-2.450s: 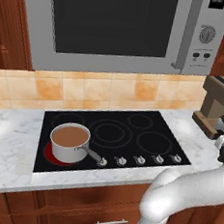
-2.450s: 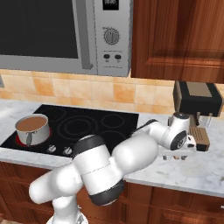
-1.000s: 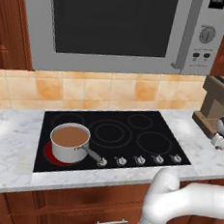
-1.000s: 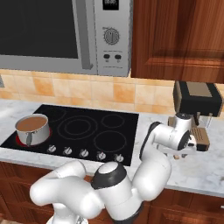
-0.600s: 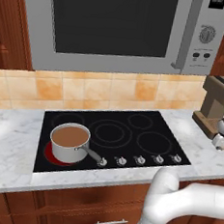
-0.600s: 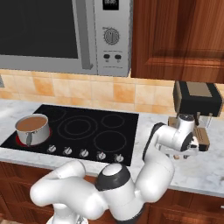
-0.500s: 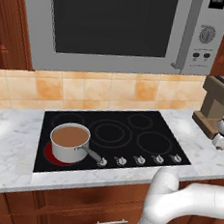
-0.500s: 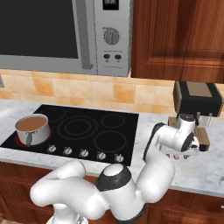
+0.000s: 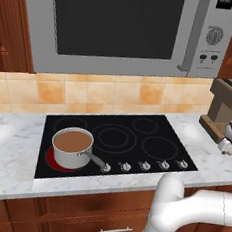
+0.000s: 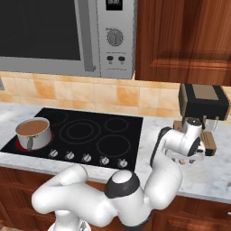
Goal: Pick up the sugar cube(s) and place them in the saucepan with hot chocolate.
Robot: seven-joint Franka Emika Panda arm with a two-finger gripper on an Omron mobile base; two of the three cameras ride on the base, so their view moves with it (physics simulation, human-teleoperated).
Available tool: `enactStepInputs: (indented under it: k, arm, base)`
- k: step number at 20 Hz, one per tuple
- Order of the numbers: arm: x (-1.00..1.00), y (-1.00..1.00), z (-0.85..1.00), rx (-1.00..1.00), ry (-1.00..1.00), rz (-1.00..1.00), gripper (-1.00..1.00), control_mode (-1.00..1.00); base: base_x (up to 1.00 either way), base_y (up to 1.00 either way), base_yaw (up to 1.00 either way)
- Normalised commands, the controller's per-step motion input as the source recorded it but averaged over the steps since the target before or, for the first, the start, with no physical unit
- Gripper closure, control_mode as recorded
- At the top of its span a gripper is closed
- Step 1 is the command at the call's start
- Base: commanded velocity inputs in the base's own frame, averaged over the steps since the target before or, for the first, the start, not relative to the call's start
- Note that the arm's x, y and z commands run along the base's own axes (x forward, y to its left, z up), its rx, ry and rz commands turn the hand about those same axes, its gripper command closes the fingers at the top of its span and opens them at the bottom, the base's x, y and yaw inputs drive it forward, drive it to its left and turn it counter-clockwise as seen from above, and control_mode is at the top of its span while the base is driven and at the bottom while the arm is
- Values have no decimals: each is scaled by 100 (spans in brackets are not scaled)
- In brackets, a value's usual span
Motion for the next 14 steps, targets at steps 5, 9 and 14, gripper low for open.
enactStepInputs:
  k: [5, 9, 14]
  arm:
    - [5, 0, -25, 0, 0, 0, -100, -100]
    - [0, 0, -21, 1, 0, 0, -100, -100]
    - [0, 0, -11, 3, 0, 0, -100, -100]
  base:
    - [0, 0, 0]
    - [0, 0, 0]
    - [0, 0, 0]
